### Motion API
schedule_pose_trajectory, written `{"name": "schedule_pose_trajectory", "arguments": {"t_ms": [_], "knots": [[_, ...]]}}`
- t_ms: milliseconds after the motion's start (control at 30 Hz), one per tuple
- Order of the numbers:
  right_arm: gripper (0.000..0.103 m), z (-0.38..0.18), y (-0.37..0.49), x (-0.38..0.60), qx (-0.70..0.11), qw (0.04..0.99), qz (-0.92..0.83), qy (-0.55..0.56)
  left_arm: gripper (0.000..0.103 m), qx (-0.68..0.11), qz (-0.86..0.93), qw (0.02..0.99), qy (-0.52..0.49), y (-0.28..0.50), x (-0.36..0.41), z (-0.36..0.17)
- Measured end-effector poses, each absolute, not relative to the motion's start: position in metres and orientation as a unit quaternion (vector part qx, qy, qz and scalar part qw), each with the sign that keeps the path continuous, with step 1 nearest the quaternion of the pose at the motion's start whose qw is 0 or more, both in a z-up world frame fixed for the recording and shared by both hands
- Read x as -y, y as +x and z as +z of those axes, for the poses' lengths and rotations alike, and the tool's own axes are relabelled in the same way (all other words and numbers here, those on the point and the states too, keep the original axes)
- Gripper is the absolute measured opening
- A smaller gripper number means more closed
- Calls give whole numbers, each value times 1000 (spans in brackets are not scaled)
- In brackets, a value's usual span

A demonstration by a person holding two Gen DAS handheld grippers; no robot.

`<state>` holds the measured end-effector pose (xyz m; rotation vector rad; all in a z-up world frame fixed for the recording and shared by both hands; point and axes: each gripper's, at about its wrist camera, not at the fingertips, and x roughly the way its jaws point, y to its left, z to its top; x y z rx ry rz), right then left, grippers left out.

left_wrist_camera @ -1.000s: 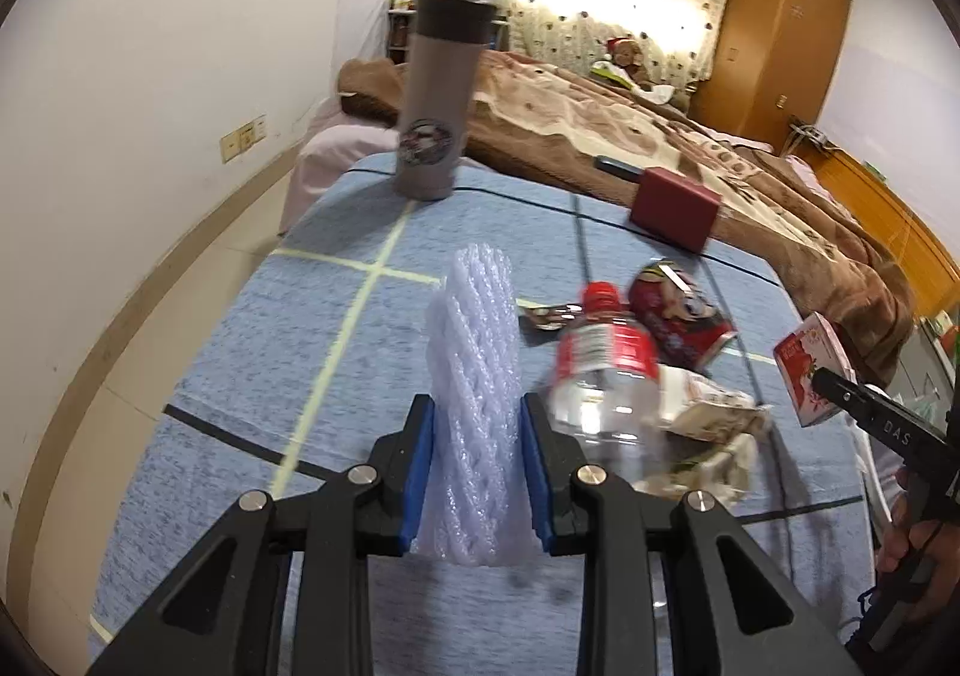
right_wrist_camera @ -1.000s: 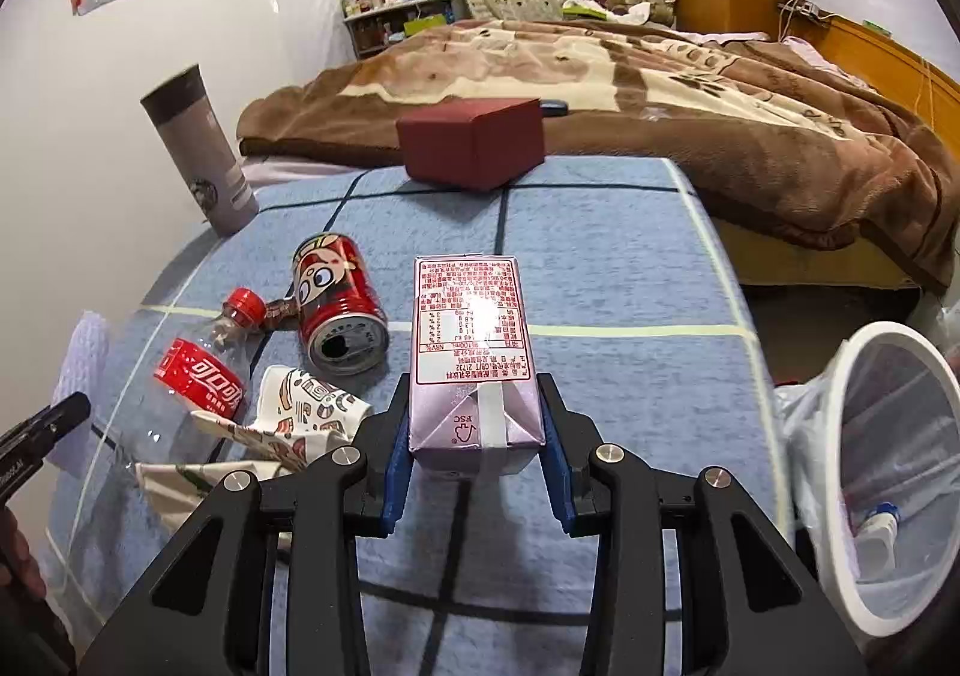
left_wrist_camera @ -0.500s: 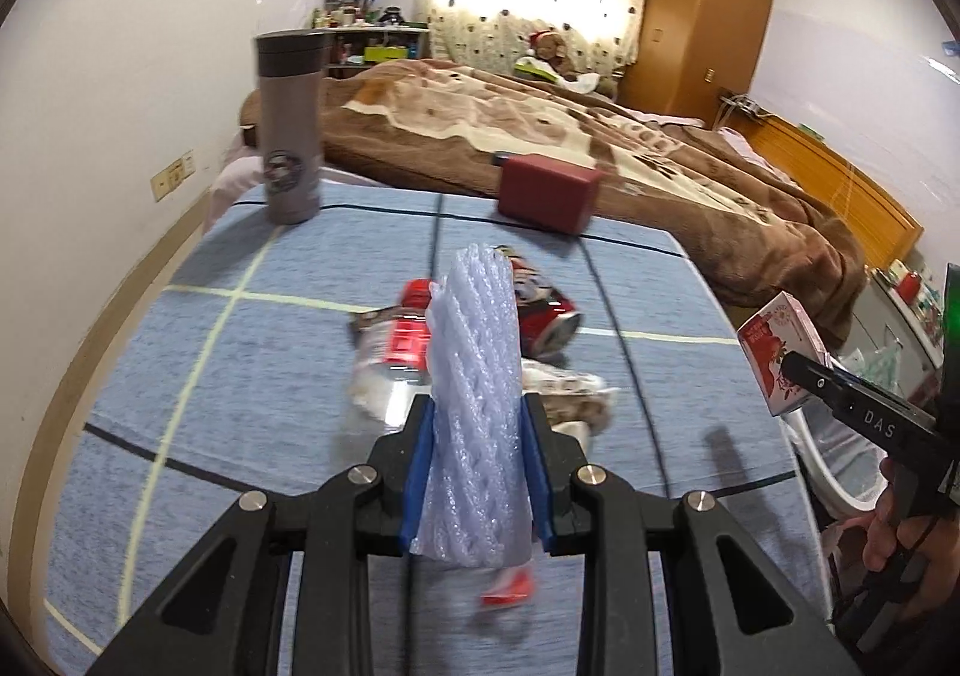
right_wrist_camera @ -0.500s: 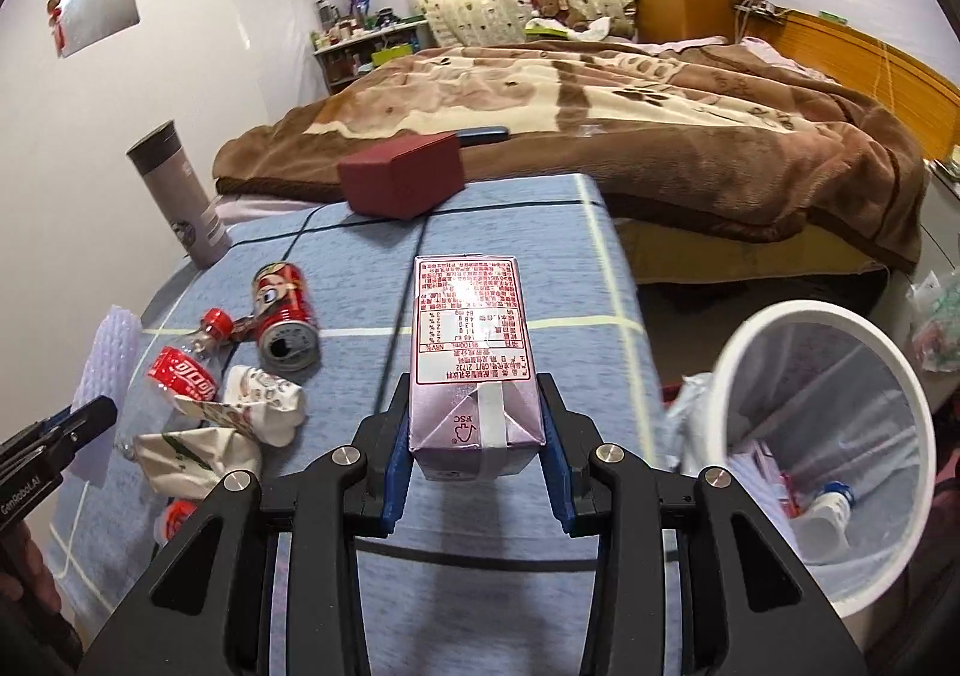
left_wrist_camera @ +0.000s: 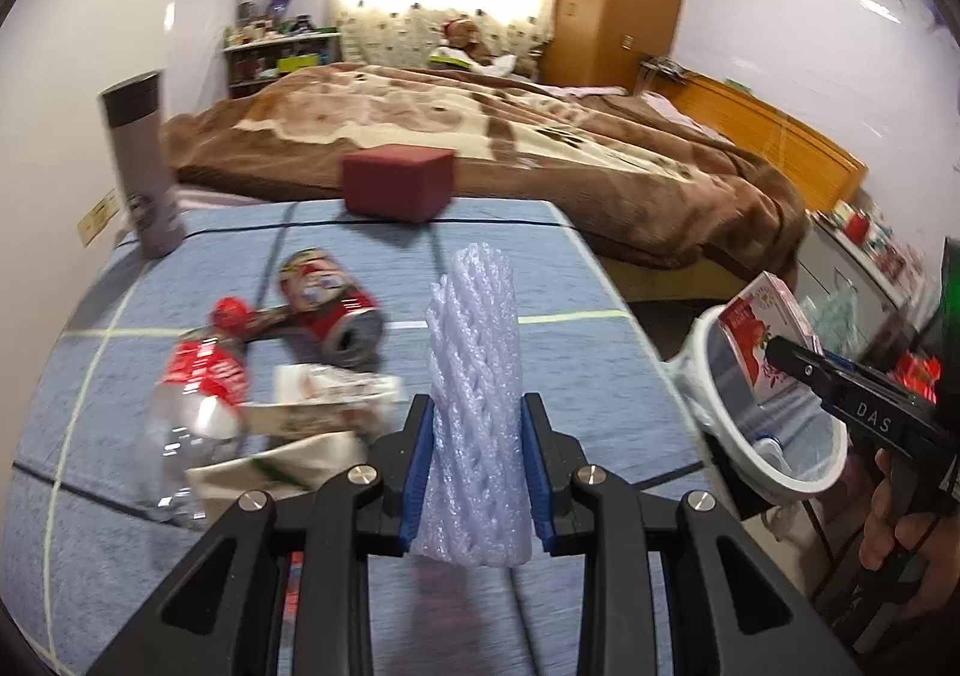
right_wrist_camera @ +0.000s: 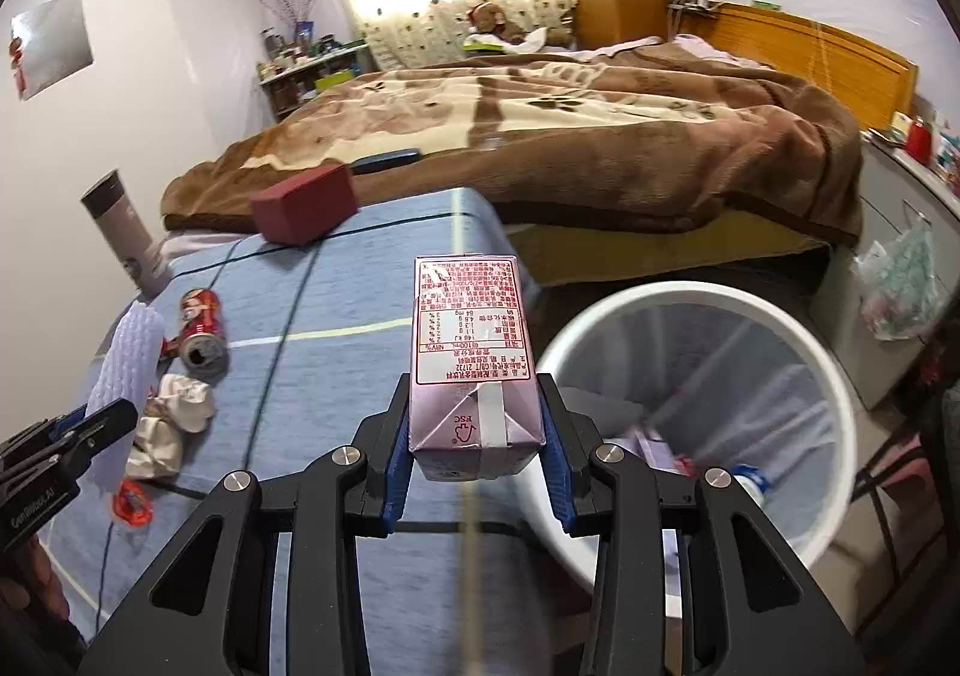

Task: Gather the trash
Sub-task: 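Carry the foam sleeve and pink carton over the white wastebasket with both tools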

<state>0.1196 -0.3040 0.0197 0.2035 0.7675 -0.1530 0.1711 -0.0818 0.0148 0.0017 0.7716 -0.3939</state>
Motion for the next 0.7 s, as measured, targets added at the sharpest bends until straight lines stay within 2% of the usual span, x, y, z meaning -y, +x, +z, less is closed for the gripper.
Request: {"name": "schedule_pose_trajectory", "arguments": {"t_ms": [700], "knots": [[38, 12, 88, 389, -375, 907, -158, 110, 30, -375, -302, 875, 45, 152, 229, 17]]}}
